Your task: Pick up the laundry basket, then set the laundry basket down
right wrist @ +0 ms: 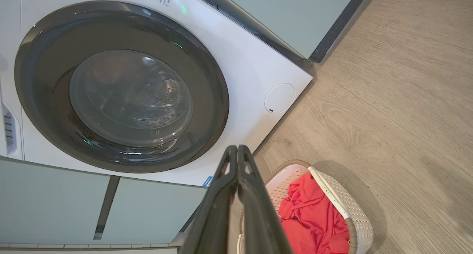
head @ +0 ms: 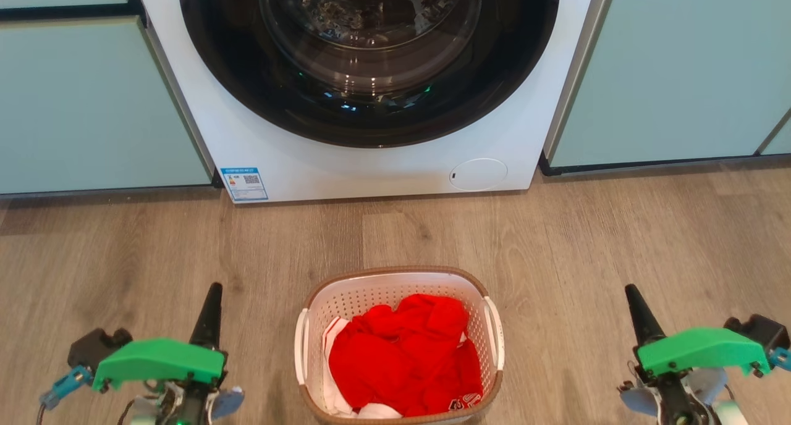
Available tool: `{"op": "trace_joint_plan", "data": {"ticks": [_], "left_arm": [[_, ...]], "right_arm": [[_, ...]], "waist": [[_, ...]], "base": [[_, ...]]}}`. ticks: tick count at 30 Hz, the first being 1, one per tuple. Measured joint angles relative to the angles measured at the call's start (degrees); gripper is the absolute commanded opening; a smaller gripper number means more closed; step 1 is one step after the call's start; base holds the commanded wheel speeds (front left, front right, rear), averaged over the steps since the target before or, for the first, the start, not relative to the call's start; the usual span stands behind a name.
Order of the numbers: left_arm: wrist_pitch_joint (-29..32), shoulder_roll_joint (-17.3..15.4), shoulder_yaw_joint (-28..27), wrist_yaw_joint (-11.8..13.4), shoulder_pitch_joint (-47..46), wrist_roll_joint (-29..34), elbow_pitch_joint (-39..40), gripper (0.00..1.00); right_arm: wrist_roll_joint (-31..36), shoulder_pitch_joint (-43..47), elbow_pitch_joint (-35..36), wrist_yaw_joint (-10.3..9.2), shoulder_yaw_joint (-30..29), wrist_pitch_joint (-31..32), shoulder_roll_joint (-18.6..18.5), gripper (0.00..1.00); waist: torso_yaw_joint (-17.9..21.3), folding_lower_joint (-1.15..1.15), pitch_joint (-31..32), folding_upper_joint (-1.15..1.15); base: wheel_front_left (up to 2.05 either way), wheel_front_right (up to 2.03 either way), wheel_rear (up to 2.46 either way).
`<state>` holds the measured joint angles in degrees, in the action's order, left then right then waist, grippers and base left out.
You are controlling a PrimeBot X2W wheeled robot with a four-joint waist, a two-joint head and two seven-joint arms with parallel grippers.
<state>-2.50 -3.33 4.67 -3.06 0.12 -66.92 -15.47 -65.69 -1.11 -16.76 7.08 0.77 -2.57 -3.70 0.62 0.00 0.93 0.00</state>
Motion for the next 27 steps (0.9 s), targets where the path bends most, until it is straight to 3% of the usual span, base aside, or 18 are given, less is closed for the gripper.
{"op": "trace_joint_plan", "data": {"ticks": [27], "left_arm": [[4.54,0.02,-4.30,-2.32,-1.65,-15.38,-0.18,0.00]], "right_arm": [[-16.22,-1.18,0.42,0.00,-3.67,4.16,-0.01,0.00]], "waist": [[-0.37,0.00,-0.66,0.00]], "base": [[0.00,0.00,0.00]]}}
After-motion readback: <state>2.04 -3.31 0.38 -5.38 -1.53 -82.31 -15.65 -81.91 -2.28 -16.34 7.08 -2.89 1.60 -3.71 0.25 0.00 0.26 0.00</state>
